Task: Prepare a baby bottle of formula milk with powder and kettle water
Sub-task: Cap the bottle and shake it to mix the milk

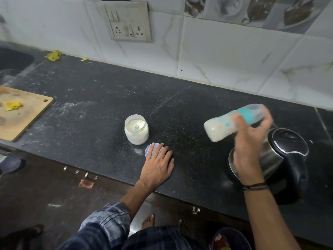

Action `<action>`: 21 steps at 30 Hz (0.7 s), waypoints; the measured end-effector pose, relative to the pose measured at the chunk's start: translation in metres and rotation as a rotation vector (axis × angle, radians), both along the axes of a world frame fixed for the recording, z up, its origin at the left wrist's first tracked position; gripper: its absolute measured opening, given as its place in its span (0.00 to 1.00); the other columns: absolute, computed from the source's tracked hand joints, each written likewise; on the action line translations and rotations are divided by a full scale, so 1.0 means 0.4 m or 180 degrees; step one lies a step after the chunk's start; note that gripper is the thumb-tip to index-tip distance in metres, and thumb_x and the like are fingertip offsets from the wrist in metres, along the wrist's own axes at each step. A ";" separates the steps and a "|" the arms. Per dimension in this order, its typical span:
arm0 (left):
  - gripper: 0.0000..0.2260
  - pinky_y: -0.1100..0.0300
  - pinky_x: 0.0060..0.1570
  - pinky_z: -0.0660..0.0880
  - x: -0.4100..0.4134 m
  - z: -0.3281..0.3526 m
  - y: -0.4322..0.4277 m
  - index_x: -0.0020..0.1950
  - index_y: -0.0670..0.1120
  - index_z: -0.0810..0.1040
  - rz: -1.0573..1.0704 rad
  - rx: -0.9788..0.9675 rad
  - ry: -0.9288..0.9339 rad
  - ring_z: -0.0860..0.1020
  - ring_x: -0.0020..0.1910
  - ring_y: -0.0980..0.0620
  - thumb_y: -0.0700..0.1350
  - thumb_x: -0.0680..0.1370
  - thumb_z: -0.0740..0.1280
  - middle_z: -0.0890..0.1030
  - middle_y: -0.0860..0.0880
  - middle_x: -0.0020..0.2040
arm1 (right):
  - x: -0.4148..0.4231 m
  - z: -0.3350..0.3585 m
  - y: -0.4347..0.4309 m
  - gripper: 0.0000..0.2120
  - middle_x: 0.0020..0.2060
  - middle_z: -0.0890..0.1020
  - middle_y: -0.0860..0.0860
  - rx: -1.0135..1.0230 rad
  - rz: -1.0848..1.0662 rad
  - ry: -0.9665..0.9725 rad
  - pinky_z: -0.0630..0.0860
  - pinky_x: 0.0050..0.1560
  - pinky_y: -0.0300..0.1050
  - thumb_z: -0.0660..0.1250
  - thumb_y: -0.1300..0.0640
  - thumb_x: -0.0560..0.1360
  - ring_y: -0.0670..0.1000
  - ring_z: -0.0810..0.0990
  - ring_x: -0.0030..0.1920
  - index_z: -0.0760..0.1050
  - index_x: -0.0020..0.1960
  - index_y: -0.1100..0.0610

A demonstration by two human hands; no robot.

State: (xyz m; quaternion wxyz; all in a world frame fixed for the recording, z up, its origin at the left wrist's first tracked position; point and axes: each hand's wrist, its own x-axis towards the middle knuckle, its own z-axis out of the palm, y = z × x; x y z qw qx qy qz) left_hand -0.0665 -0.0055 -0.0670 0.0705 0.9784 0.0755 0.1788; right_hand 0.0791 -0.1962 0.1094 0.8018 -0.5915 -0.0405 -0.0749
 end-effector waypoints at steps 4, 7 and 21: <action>0.15 0.40 0.77 0.64 -0.005 -0.004 0.002 0.63 0.46 0.82 -0.0037 0.0002 -0.0040 0.75 0.71 0.43 0.52 0.84 0.62 0.81 0.47 0.64 | -0.001 -0.003 0.012 0.29 0.60 0.79 0.55 -0.0334 0.0228 0.0086 0.84 0.50 0.55 0.77 0.54 0.71 0.52 0.84 0.53 0.68 0.68 0.47; 0.16 0.40 0.78 0.64 -0.001 -0.002 0.001 0.62 0.46 0.83 -0.0016 -0.0005 -0.0072 0.76 0.70 0.43 0.53 0.84 0.61 0.81 0.47 0.63 | -0.001 -0.009 0.001 0.29 0.59 0.80 0.54 -0.0364 0.0347 -0.0006 0.83 0.47 0.45 0.78 0.56 0.71 0.49 0.86 0.51 0.69 0.66 0.43; 0.16 0.40 0.79 0.62 -0.002 -0.011 0.006 0.63 0.47 0.82 -0.0039 -0.0003 -0.0036 0.75 0.71 0.43 0.54 0.85 0.60 0.80 0.48 0.64 | -0.008 -0.018 0.021 0.27 0.59 0.80 0.52 -0.0663 0.0713 0.0114 0.83 0.45 0.43 0.75 0.61 0.76 0.47 0.86 0.50 0.67 0.68 0.45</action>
